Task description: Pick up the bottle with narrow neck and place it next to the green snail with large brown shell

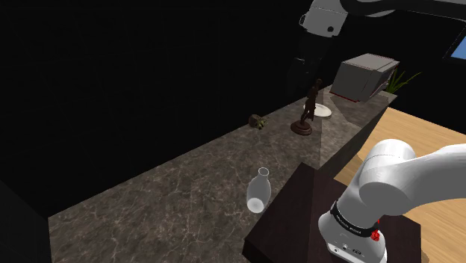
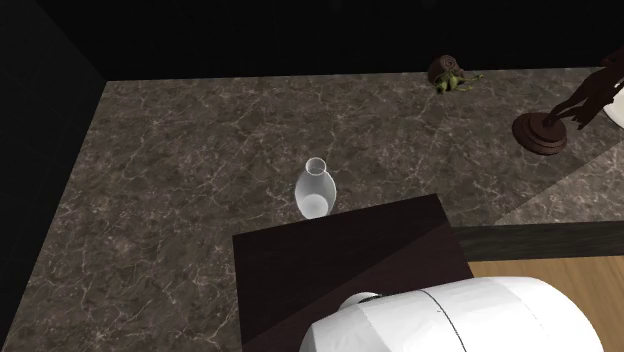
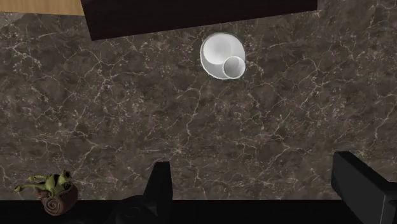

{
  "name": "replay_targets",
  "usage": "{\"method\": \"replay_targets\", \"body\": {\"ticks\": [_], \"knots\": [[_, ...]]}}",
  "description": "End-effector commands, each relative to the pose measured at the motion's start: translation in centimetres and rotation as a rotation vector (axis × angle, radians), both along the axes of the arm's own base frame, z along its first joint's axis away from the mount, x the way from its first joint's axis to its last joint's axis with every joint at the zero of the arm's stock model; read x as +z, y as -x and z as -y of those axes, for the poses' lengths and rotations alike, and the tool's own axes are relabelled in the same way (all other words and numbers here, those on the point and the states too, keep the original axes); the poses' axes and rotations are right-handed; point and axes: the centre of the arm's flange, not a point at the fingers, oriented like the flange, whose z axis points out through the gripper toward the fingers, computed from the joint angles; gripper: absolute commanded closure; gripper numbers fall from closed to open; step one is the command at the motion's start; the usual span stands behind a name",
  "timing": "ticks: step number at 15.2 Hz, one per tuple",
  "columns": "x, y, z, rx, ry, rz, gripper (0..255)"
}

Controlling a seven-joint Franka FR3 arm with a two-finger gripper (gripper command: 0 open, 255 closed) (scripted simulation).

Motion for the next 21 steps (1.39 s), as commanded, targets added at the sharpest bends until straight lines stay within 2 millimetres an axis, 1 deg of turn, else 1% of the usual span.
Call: {"method": "replay_targets", "body": {"ticks": [1,11,21], "knots": [[0.0,0.0,0.0,0.0,0.0,0.0,0],[-12.8,-2.2,-2.8,0.054,0.028,-0.045,0],[-25.8,-3.7,-5.4,0.108,0.055,-0.09,0]]}}
